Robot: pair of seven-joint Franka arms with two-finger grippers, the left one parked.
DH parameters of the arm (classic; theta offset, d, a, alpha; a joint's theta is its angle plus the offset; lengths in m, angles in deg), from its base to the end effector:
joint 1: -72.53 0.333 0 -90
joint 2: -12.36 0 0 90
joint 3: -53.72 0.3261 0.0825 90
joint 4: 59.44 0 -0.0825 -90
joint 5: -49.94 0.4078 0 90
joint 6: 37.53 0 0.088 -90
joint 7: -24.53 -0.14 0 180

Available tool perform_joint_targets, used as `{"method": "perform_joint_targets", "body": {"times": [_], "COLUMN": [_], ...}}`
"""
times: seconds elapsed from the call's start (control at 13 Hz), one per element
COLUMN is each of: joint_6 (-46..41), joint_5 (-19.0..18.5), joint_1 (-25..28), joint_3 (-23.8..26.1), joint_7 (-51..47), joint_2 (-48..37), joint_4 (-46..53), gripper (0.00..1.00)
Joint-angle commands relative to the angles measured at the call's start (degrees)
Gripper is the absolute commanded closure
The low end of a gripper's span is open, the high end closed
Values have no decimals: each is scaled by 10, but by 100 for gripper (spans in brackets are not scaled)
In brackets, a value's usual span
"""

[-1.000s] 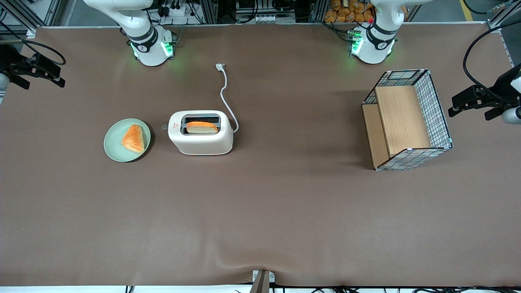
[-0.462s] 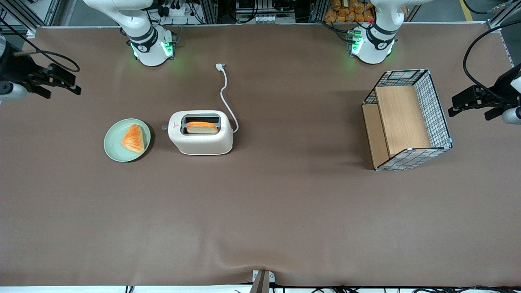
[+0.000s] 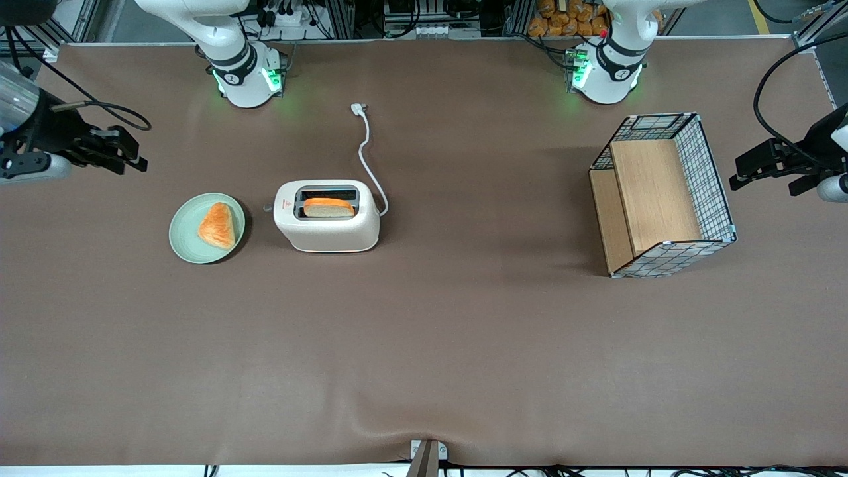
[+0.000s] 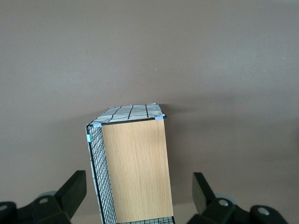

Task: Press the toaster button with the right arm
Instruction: 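Move the right gripper over the green plate toward the toaster's side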

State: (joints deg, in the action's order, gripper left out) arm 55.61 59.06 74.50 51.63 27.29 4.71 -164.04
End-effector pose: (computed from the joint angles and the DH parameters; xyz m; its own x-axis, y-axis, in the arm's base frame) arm 0.5319 0.0194 0.5559 0.9975 0.0374 -0.0594 0.0271 -0.9859 -0.1652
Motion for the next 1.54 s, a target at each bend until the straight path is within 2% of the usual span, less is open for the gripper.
{"method": "perform_joint_targets", "body": {"times": [0.0, 0.08, 0.38, 0.85, 1.08, 1.23, 1.46], "joint_6": [29, 36, 80, 151, 193, 227, 245], "joint_5": [8, 17, 24, 71, 74, 118, 130], "joint_1": [14, 15, 23, 33, 33, 34, 41], "joint_3": [-2, -2, -2, -2, -2, -2, -2], "joint_7": [-18, -18, -31, -58, -58, -57, -57], "joint_2": [-5, -5, -4, -5, -3, 5, 19], "joint_4": [-33, -44, -80, -145, -174, -197, -200], "gripper": [93, 100, 100, 100, 100, 100, 100]}}
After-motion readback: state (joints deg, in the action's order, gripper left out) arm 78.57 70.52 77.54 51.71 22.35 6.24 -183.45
